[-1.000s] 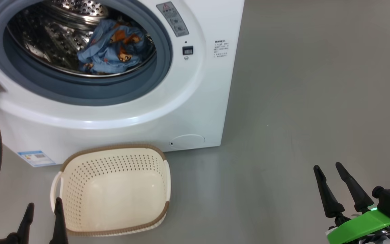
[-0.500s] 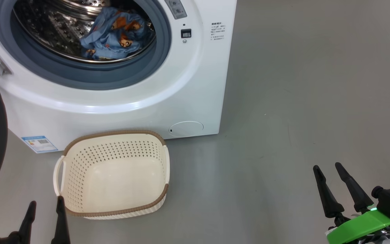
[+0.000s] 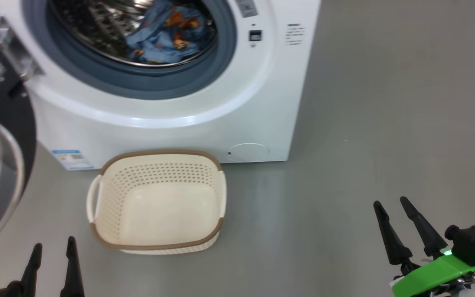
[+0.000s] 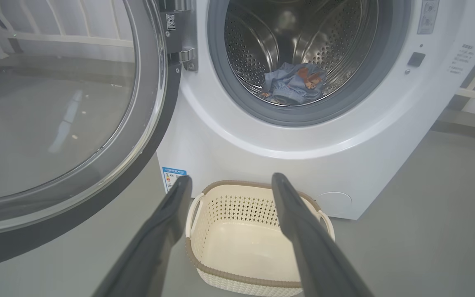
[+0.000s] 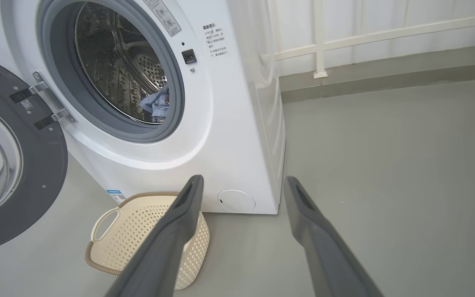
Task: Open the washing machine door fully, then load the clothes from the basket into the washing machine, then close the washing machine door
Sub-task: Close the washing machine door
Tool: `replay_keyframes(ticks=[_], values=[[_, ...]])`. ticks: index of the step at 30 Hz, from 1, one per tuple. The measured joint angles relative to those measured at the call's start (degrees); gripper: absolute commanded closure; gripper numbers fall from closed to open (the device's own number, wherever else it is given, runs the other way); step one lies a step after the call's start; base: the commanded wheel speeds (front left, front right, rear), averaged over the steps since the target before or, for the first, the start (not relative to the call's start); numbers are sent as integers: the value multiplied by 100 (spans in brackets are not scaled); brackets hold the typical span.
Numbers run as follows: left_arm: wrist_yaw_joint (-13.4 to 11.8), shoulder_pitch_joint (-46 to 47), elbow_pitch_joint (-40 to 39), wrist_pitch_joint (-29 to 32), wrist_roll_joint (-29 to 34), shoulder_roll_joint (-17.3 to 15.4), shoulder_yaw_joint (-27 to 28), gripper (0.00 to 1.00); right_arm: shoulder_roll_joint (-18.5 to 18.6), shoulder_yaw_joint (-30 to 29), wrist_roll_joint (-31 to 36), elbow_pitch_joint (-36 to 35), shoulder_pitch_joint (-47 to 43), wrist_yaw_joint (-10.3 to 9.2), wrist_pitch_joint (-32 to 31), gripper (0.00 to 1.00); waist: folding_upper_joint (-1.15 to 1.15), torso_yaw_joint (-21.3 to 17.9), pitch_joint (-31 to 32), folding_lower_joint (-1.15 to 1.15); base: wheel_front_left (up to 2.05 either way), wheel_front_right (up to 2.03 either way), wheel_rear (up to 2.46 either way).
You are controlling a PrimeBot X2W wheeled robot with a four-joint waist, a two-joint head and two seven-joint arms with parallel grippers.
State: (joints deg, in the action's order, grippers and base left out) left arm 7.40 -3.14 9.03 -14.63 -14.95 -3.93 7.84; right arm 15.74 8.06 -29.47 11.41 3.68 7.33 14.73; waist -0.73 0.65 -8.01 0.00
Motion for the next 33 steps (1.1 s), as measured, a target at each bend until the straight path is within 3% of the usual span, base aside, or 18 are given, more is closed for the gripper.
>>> replay_keyframes(ticks=[7, 26, 33], values=[[0, -2, -1, 0, -55, 97, 55, 0, 69, 291, 0, 31, 258, 0, 0, 0, 0, 502, -8, -1, 0, 0, 0], [-11, -249, 23, 0, -356, 181, 181, 0, 264, 1043, -194, 249, 573, 0, 0, 0, 0, 2488, 187, 0, 0, 0, 0], [-164, -436, -144, 0, -568, 181, 286, 0, 270, 1481, -258, 369, 926, 0, 0, 0, 0, 2916, 235, 0, 0, 0, 0]])
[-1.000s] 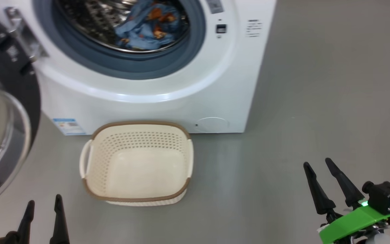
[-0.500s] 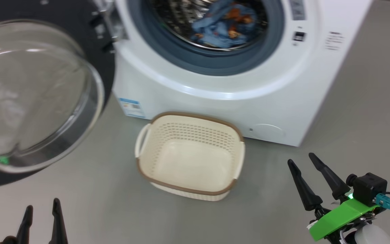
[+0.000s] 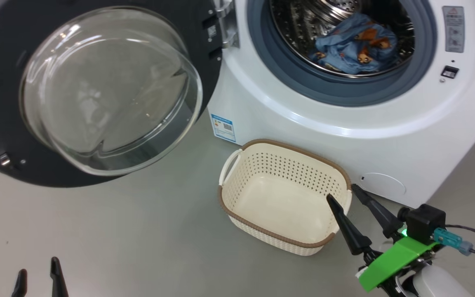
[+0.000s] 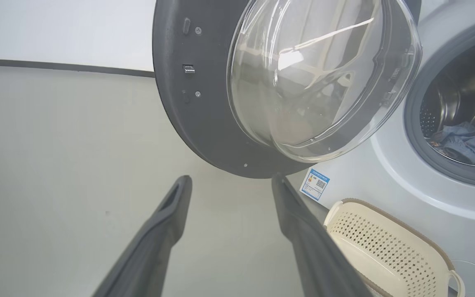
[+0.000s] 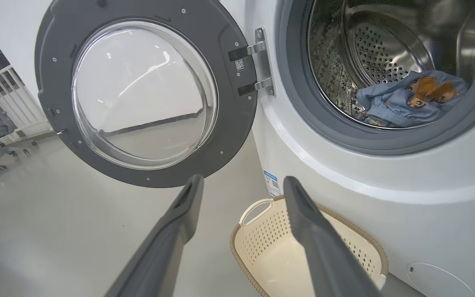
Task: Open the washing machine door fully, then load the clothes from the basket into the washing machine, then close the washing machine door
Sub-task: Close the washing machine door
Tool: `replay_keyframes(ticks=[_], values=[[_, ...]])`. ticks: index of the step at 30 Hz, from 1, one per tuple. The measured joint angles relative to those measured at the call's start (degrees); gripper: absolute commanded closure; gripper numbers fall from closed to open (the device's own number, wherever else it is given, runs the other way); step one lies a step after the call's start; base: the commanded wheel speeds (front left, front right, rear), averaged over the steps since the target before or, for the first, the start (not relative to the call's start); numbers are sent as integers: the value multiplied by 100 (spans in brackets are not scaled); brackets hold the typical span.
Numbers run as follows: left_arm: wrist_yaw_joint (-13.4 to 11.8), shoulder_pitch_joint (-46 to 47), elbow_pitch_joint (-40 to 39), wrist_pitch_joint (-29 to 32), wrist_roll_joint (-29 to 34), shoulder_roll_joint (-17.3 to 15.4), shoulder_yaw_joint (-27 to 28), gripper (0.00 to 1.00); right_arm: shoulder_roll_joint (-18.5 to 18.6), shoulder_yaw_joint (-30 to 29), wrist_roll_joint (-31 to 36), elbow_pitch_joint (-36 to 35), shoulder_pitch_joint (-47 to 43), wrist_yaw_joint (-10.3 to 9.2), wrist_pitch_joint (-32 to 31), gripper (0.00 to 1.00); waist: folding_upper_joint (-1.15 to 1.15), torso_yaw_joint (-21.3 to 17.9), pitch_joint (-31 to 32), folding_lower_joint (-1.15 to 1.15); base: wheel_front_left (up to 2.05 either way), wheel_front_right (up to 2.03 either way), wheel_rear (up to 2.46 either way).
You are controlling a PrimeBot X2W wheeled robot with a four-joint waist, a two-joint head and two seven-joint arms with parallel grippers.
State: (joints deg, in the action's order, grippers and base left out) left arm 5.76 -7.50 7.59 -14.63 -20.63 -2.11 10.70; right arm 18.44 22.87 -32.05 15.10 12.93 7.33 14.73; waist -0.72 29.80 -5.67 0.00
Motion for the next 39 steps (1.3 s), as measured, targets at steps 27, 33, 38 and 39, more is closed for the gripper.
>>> replay_keyframes(ticks=[27, 33, 38, 39], values=[[157, 1873, -735, -7, -753, -1117, 1428, 100, -153, -374, -25, -47, -494, 0, 0, 0, 0, -123, -14, 0, 0, 0, 0], [157, 3012, 337, -9, -1945, -2052, 1689, 100, -175, -401, 21, -136, -475, 0, 0, 0, 0, -347, -256, 0, 0, 0, 0], [157, 3807, 1623, 2, -2781, -2826, 1582, 100, -153, -378, 22, -154, -353, 0, 0, 0, 0, -549, -502, 0, 0, 0, 0], [157, 3957, 1867, 22, -2878, -2966, 1489, 100, -140, -380, 22, -171, -310, 0, 0, 0, 0, -587, -554, 0, 0, 0, 0]])
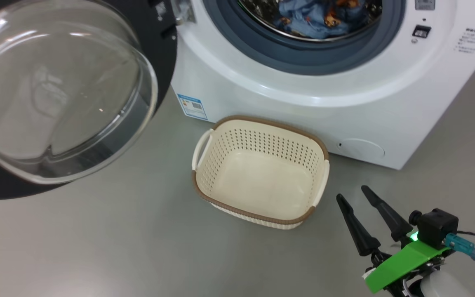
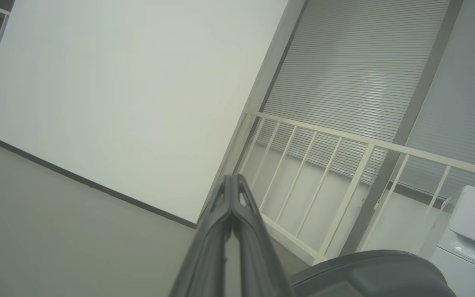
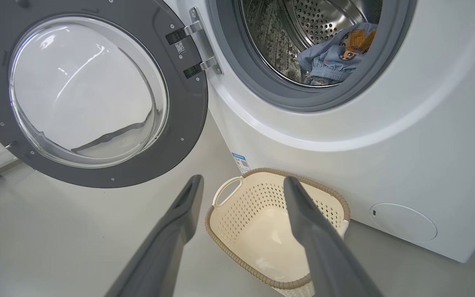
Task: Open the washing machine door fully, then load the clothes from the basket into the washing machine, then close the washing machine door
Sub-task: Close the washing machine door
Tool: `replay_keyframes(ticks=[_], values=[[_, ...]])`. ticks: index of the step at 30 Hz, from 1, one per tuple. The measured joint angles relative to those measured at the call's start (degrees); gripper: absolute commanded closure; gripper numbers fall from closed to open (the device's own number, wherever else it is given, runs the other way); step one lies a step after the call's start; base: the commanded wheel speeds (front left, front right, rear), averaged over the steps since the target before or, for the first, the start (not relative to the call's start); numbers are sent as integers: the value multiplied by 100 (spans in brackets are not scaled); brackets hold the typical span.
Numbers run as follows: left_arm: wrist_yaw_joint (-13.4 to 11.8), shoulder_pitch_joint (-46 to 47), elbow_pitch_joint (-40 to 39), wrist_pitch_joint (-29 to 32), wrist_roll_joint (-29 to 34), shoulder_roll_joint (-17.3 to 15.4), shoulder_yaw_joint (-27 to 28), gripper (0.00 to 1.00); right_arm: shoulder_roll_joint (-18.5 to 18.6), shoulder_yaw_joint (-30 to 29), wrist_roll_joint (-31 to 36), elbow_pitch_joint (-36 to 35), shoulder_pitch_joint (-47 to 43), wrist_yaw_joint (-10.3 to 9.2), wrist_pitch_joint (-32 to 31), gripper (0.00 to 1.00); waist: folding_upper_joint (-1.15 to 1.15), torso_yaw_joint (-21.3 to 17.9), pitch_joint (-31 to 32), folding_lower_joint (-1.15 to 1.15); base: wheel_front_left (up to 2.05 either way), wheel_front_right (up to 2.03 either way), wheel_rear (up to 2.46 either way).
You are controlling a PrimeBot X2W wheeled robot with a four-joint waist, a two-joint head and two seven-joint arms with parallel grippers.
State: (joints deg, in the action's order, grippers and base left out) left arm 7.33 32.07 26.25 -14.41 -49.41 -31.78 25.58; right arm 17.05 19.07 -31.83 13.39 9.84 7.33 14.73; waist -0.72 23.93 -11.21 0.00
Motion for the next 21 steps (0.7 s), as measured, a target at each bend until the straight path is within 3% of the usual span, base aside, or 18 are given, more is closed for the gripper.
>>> replay_keyframes(ticks=[7, 15, 21], values=[[0, 884, 1261, 699, -928, -720, -570, 100, 70, 46, 51, -60, 207, 0, 0, 0, 0, -242, -352, 0, 0, 0, 0], [0, 1294, 1882, 2029, -1783, -1192, -1132, 100, 57, 120, 57, -78, 252, 0, 0, 0, 0, -453, -622, 0, 0, 0, 0], [0, 1294, 1895, 2813, -2207, -1281, -1430, 100, 57, 152, 58, -98, 320, 0, 0, 0, 0, -506, -742, 0, 0, 0, 0]])
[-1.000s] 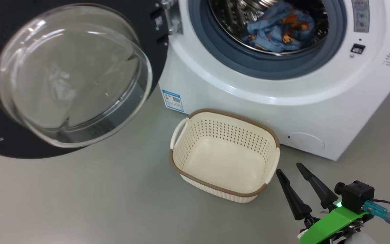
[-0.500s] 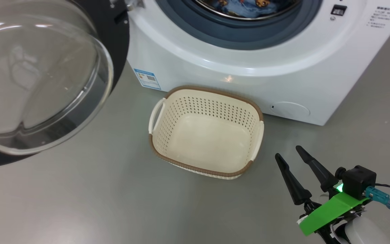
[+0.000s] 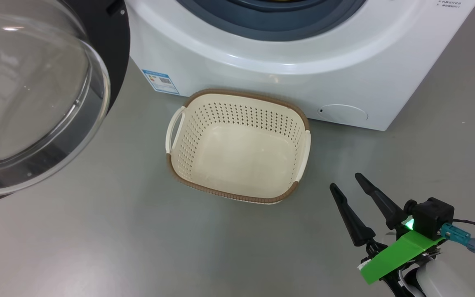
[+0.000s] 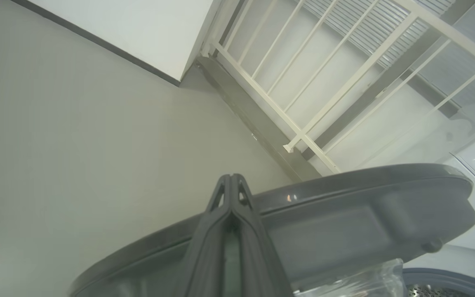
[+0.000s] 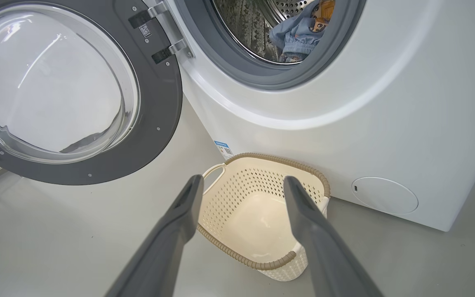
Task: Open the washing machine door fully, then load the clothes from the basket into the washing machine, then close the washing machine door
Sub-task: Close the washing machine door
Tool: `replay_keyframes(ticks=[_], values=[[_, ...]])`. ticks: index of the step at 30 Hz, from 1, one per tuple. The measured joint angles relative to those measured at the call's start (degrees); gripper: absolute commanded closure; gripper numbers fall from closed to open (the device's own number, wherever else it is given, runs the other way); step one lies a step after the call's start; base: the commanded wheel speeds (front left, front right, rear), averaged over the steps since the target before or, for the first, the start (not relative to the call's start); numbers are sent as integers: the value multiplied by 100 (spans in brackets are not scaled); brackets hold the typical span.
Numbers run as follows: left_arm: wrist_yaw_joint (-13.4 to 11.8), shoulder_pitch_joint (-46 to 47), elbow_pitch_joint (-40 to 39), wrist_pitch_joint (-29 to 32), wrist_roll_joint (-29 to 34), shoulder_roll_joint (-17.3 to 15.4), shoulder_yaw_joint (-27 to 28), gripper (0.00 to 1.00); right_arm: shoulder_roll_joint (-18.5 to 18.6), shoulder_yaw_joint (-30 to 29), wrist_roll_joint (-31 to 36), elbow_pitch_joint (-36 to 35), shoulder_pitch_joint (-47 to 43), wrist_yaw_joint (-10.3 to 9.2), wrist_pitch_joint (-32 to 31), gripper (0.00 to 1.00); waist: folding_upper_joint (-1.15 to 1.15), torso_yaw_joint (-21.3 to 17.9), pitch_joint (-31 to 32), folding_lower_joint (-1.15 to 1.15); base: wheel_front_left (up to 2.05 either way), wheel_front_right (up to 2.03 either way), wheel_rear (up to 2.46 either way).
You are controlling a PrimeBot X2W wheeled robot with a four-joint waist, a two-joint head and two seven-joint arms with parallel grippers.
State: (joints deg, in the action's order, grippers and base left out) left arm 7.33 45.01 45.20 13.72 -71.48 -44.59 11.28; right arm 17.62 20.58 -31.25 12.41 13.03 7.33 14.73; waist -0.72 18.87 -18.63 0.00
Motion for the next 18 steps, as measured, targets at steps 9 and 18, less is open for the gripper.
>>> replay_keyframes(ticks=[9, 18], values=[[-3, -1, 8, 603, -402, -237, -198, 100, 26, 1, 46, -10, 142, 0, 0, 0, 0, -32, -137, 0, 0, 0, 0], [-3, -6, -45, 1207, -633, -417, -433, 100, 10, -67, 47, -10, 142, 0, 0, 0, 0, -22, -66, -1, 0, 0, 0]])
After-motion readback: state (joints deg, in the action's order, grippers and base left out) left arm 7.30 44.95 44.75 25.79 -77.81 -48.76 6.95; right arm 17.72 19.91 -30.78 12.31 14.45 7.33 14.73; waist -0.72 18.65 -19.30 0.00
